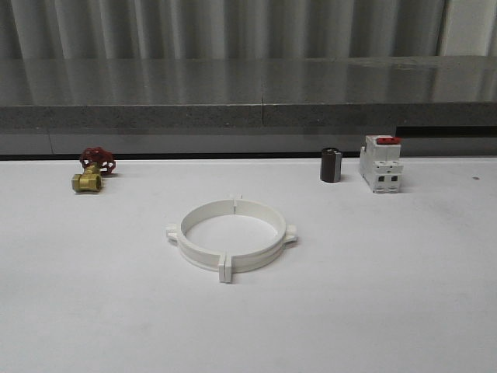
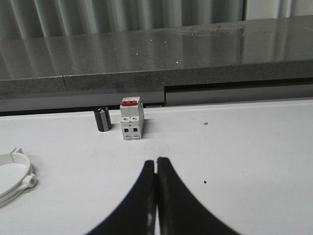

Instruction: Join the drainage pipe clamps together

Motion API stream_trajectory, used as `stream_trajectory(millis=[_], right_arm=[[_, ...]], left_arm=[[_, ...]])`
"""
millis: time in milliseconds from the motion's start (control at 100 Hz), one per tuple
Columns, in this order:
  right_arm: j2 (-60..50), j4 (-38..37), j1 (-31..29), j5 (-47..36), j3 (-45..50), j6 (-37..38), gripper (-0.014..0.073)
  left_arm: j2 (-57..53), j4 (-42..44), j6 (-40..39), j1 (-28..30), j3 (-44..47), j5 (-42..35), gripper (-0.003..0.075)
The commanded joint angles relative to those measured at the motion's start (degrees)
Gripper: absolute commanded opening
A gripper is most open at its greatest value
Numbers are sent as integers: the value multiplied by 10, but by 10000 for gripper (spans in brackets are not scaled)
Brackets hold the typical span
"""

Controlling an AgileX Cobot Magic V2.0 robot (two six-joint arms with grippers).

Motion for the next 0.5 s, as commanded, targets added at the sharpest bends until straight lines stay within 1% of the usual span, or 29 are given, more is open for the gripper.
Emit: stream_trajectory(millis=[0,110,220,290,490], right_arm=[[-12,-1,-2,-39,-9,-6,-118],[-12,-1,-2,-39,-9,-6,-118],[-12,-1,-2,-39,-9,-6,-118],[-12,-1,-2,-39,-9,-6,-118],[-12,-1,-2,-39,-9,-6,-118]], left_arm=[[-25,-15,5,12,9,-49,-20],[-63,-32,5,26,39,-49,-20],[-63,-32,5,30,57,-60,-20],[-63,-28,5,30,57,-56,-20],[-63,-8,5,30,57,-84,-20]])
